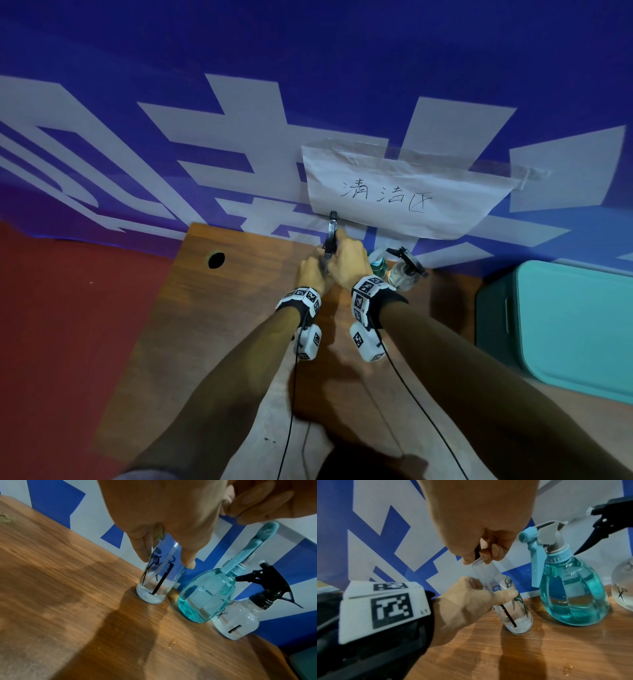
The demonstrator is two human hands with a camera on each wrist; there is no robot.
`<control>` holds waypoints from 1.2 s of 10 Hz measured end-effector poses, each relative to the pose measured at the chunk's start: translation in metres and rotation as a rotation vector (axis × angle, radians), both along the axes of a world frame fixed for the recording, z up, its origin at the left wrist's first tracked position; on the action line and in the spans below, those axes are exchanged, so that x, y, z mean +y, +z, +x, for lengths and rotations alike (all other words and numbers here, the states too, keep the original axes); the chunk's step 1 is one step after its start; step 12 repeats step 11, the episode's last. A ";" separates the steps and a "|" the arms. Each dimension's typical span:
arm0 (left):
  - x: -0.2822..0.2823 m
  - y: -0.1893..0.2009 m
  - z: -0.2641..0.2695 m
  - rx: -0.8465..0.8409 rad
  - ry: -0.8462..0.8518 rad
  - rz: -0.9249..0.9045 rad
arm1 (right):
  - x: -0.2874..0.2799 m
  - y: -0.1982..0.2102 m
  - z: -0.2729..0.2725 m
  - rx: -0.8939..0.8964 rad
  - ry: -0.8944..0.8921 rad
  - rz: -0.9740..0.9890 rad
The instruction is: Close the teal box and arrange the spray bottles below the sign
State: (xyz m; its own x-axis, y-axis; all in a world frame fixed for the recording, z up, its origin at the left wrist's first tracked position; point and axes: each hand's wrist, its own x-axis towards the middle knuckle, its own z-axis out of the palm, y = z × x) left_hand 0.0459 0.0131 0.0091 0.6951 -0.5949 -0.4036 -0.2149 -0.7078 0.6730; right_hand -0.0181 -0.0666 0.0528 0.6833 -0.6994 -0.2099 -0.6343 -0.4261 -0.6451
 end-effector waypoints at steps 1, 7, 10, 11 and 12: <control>-0.001 -0.001 0.001 0.001 -0.015 0.048 | 0.007 -0.001 0.003 0.012 -0.028 -0.010; -0.004 0.012 -0.003 0.287 0.301 0.004 | 0.003 0.003 -0.004 0.025 -0.035 0.088; 0.004 0.017 -0.004 0.352 0.071 -0.075 | -0.022 0.035 -0.055 0.028 0.005 0.095; 0.015 0.030 -0.004 0.117 0.051 0.032 | -0.040 0.053 -0.087 0.087 0.089 0.091; 0.015 0.030 -0.004 0.117 0.051 0.032 | -0.040 0.053 -0.087 0.087 0.089 0.091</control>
